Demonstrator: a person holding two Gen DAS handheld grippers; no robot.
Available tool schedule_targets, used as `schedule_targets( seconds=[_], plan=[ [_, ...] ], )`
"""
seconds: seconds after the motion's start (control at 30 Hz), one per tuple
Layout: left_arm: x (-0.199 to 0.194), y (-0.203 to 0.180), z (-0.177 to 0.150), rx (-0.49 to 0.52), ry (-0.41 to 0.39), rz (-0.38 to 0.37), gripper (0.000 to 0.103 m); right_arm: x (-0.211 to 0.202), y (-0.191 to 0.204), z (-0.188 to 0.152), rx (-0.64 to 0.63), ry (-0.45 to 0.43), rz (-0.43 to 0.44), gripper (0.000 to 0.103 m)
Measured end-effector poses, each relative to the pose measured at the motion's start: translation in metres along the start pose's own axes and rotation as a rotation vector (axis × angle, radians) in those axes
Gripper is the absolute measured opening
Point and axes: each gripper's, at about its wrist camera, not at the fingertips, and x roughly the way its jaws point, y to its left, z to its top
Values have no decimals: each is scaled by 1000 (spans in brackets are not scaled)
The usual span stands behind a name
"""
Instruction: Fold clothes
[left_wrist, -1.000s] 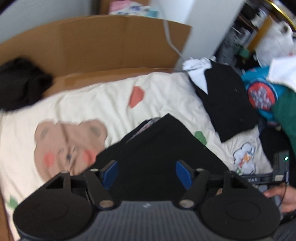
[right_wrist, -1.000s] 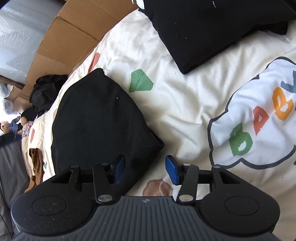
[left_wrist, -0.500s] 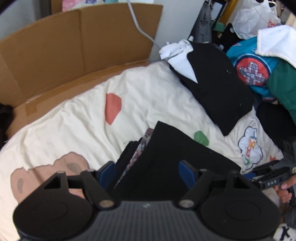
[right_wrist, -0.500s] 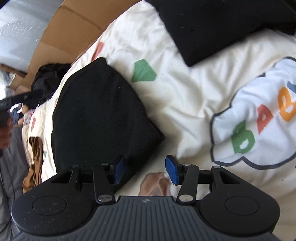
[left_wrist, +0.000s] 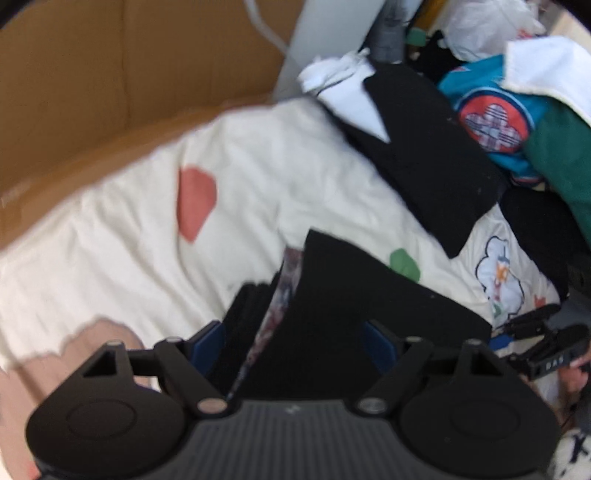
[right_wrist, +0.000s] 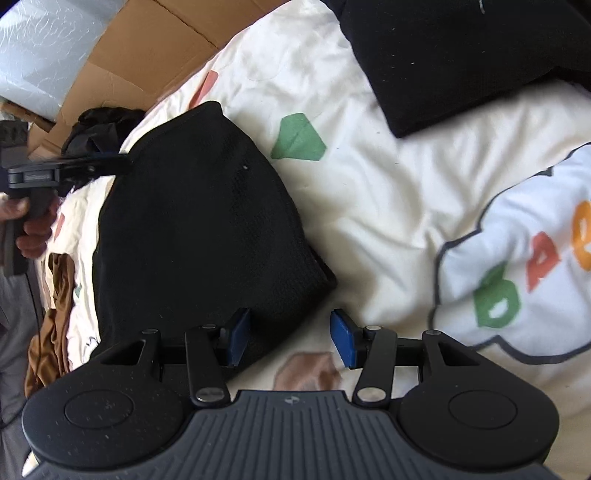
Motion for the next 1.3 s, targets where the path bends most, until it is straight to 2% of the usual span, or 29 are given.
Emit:
schedule_targets(
  seconds=[0.13, 0.27, 0.33, 0.47, 0.57, 0.63, 0.7, 0.8, 0.93, 1.0, 1.17, 1.3],
  plan=[
    [10, 1, -1, 1, 20, -18, 91, 7, 2, 1, 8, -1, -5, 53],
    [24, 7, -5, -10, 48, 11, 79, 9, 7, 1, -19, -2, -4, 53],
    [26, 11, -7, -35, 41, 1, 74, 8, 7, 1, -17, -4, 0, 53],
    [24, 24, -8, -71, 42, -10, 56, 6, 3, 1, 7, -3, 11, 53],
    [21, 37, -8, -115, 46, -41, 54, 4, -1, 2, 44, 4, 23, 53],
    [23, 39, -7, -131, 45, -53, 57, 1, 1, 2, 22, -4, 17, 53],
    [23, 38, -6, -133, 44, -54, 64, -1, 3, 1, 5, -5, 17, 53],
    [23, 30, -6, -84, 49, -25, 76, -1, 4, -2, -9, 5, 33, 53],
    [29, 33, -6, -89, 62, -34, 81, 3, 1, -2, -5, 18, 25, 53],
    [31, 35, -5, -83, 64, -28, 89, 6, 0, 0, 6, 20, 22, 53],
    [36, 42, -5, -95, 77, -52, 93, 4, 1, 5, 4, -1, 30, 53],
    [45, 49, -4, -118, 97, -93, 96, 4, -4, 11, 86, 7, 86, 53]
  ],
)
